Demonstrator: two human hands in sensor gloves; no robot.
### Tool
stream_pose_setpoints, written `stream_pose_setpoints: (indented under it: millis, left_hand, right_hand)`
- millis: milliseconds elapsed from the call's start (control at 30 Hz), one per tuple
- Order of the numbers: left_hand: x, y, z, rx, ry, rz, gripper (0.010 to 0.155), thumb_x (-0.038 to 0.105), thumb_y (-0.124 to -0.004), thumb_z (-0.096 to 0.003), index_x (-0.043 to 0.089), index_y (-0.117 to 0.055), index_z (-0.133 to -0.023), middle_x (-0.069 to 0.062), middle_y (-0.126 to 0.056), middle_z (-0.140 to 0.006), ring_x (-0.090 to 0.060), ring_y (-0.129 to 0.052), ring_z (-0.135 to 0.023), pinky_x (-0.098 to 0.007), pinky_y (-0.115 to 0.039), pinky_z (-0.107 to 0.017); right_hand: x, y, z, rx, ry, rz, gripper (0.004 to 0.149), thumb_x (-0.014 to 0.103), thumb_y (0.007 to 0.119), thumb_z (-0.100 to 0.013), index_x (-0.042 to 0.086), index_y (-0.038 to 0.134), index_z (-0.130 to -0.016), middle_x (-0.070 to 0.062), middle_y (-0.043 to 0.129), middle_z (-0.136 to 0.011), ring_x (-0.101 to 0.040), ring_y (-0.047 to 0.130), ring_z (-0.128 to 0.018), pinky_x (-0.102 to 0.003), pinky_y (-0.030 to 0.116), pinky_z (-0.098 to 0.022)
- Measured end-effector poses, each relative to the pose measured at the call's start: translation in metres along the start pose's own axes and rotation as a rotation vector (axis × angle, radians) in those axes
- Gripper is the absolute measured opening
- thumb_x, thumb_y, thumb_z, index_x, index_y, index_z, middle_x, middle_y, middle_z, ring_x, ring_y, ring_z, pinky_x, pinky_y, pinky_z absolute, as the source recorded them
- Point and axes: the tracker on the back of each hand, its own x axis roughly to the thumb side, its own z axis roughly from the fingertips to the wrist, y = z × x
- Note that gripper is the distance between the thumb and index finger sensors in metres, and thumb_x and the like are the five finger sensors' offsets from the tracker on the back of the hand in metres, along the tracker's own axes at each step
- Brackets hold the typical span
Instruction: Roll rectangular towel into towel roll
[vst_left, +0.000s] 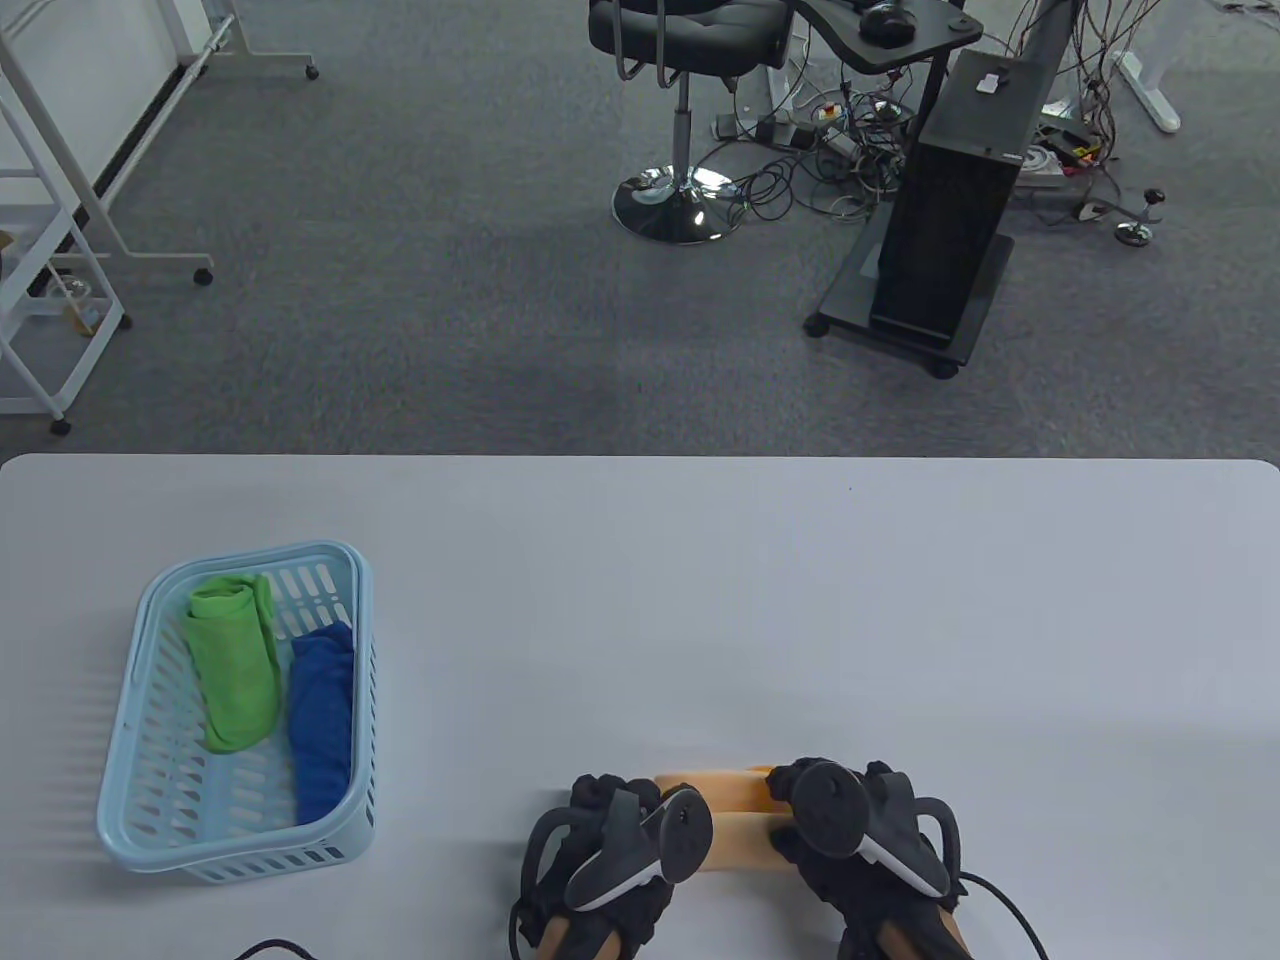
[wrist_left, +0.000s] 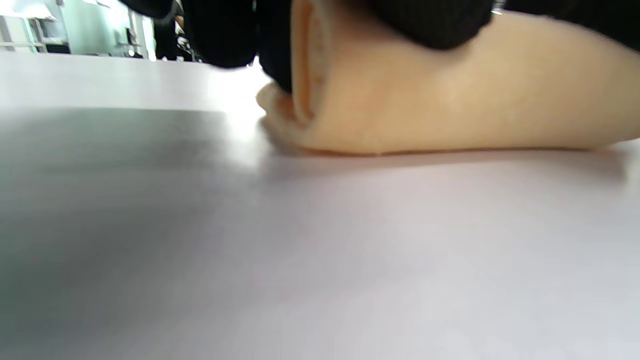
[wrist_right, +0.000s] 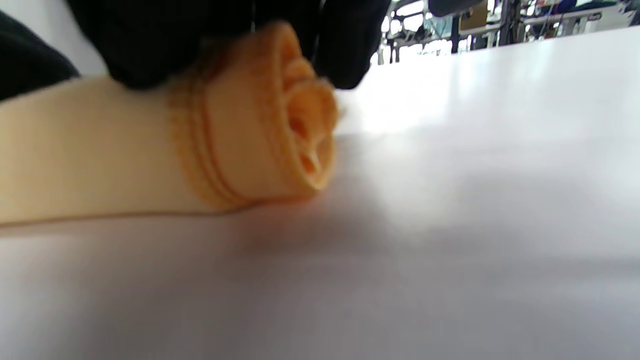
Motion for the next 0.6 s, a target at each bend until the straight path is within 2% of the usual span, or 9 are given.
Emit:
stream_pose_setpoints:
  millis: [67,133,267,333,400,533,600]
  left_hand:
    - [0.0011,0.0040,0.0010,0.054,-0.003,0.036,0.050,0.044,-0.072,-0.0392,0.039,-0.056,-0.086,-0.010,-0.055,-0.100,-0.038,-0.055,-0.091,-0.065,-0.038,-0.070]
    - [0.0045,0.0033,0.0000,0.029,-0.006,-0.013,0.042,0.042,-0.072,-0.0397,0.037,-0.067,-0.081,-0.010,-0.054,-0.100,-0.039,-0.053,-0.092,-0.065,-0.037,-0.070]
    - [0.0038,0.0051,0.0003,0.032,-0.007,-0.010,0.049,0.044,-0.066,-0.0406,0.038,-0.071,-0.088,-0.012,-0.057,-0.103,-0.040,-0.056,-0.092,-0.065,-0.040,-0.070]
    - [0.0008,0.0042,0.0008,-0.007,-0.006,0.029,0.059,0.052,-0.067,-0.0379,0.036,-0.068,-0.095,-0.014,-0.055,-0.105,-0.042,-0.054,-0.094,-0.066,-0.039,-0.070]
    - [-0.0003,0.0021,-0.0003,-0.045,-0.007,0.025,0.070,0.058,-0.073,-0.0337,0.035,-0.062,-0.099,-0.015,-0.053,-0.107,-0.043,-0.052,-0.095,-0.067,-0.038,-0.070]
    - [0.0028,-0.0033,-0.0044,-0.089,0.007,-0.061,0.080,0.051,-0.082,-0.0338,0.030,-0.049,-0.104,-0.013,-0.054,-0.108,-0.041,-0.054,-0.097,-0.067,-0.041,-0.070]
    - [0.0032,-0.0042,-0.0053,-0.064,0.022,-0.071,0.075,0.045,-0.081,-0.0368,0.029,-0.051,-0.103,-0.012,-0.060,-0.106,-0.039,-0.060,-0.095,-0.066,-0.045,-0.070]
  right_hand:
    - [0.0023,-0.0002,-0.0003,-0.048,-0.016,0.017,0.048,0.035,0.079,-0.029,0.024,0.070,-0.076,-0.004,0.061,-0.094,-0.027,0.071,-0.089,-0.065,0.044,-0.070]
    - [0.0046,-0.0005,-0.0014,-0.036,-0.032,0.064,0.046,0.035,0.081,-0.027,0.028,0.079,-0.072,-0.003,0.067,-0.092,-0.028,0.074,-0.088,-0.064,0.046,-0.070]
    - [0.0038,-0.0013,-0.0010,-0.042,-0.017,0.081,0.046,0.037,0.078,-0.030,0.028,0.085,-0.075,-0.006,0.069,-0.093,-0.030,0.075,-0.088,-0.064,0.048,-0.069]
    - [0.0018,-0.0013,-0.0011,-0.022,-0.017,0.069,0.056,0.047,0.076,-0.028,0.027,0.084,-0.080,-0.008,0.067,-0.095,-0.032,0.074,-0.089,-0.065,0.048,-0.069]
    - [0.0008,0.0005,-0.0023,0.026,-0.026,0.058,0.067,0.052,0.081,-0.023,0.026,0.080,-0.085,-0.009,0.063,-0.097,-0.033,0.070,-0.091,-0.066,0.045,-0.069]
    - [-0.0017,0.0049,-0.0029,0.092,-0.013,0.109,0.074,0.046,0.086,-0.023,0.027,0.069,-0.093,-0.008,0.060,-0.099,-0.034,0.065,-0.094,-0.066,0.043,-0.070]
    - [-0.0019,0.0072,-0.0033,0.116,0.008,0.113,0.072,0.041,0.084,-0.027,0.027,0.064,-0.095,-0.007,0.061,-0.098,-0.033,0.066,-0.093,-0.065,0.044,-0.070]
